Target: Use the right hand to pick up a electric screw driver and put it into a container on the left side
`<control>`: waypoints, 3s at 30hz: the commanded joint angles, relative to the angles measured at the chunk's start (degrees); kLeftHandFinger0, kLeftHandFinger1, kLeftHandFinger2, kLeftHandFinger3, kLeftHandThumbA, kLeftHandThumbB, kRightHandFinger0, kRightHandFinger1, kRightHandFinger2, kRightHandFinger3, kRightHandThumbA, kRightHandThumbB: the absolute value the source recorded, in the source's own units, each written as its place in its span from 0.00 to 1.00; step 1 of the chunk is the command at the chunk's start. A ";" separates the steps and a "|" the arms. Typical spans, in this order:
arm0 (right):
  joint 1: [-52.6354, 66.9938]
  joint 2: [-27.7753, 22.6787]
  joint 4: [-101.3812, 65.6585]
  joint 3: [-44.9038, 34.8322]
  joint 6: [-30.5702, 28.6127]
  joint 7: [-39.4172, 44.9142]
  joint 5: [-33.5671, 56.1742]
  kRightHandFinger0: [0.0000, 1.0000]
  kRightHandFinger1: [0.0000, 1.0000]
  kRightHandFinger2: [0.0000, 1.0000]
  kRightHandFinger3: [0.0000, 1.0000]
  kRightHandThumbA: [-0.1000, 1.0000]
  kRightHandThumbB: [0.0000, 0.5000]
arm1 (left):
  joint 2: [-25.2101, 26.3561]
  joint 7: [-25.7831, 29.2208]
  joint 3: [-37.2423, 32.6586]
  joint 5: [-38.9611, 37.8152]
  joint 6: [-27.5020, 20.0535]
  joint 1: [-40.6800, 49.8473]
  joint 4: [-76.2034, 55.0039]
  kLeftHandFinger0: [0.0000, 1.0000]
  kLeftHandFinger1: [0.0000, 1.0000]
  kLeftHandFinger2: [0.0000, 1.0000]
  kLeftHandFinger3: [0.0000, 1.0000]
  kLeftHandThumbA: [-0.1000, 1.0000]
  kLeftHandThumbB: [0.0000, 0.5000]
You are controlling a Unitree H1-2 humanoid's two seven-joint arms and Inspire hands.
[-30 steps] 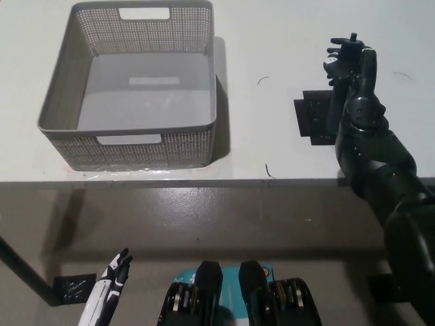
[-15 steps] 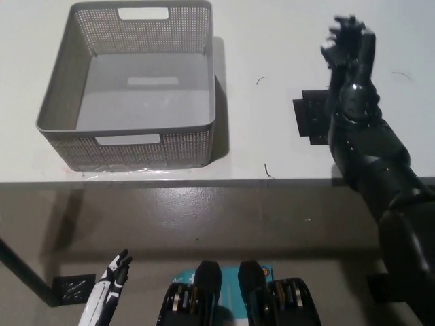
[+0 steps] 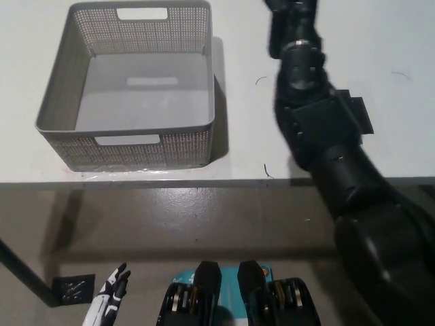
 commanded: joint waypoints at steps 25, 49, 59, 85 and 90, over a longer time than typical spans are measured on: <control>-10.70 15.27 5.21 6.57 -0.15 -5.27 -7.40 0.00 0.16 0.65 0.70 0.00 0.25 | -0.10 1.01 -2.59 3.17 -1.06 3.86 -2.52 1.00 1.00 1.00 1.00 1.00 0.22; 1.72 10.73 19.35 6.45 -3.99 -1.88 -5.95 0.00 0.20 0.72 0.71 0.00 0.25 | 1.11 -1.30 -3.67 2.24 -0.44 5.28 -4.10 1.00 1.00 0.98 0.97 1.00 0.25; 2.80 9.51 17.85 6.36 -6.59 9.01 -4.85 1.00 1.00 1.00 1.00 0.84 0.80 | 1.21 -2.03 -3.67 1.31 -0.50 5.69 -3.59 1.00 1.00 0.96 0.91 1.00 0.30; 10.15 0.01 -18.65 6.48 3.34 18.89 -5.32 1.00 1.00 1.00 1.00 1.00 0.94 | 2.49 -2.28 -4.60 1.83 -3.19 6.25 -2.94 1.00 1.00 0.95 0.99 1.00 0.23; 19.56 -3.74 -43.05 5.31 7.52 21.57 -2.80 1.00 1.00 1.00 1.00 1.00 0.87 | 2.82 -1.95 -4.02 1.47 -4.01 6.30 -3.00 1.00 1.00 1.00 1.00 1.00 0.24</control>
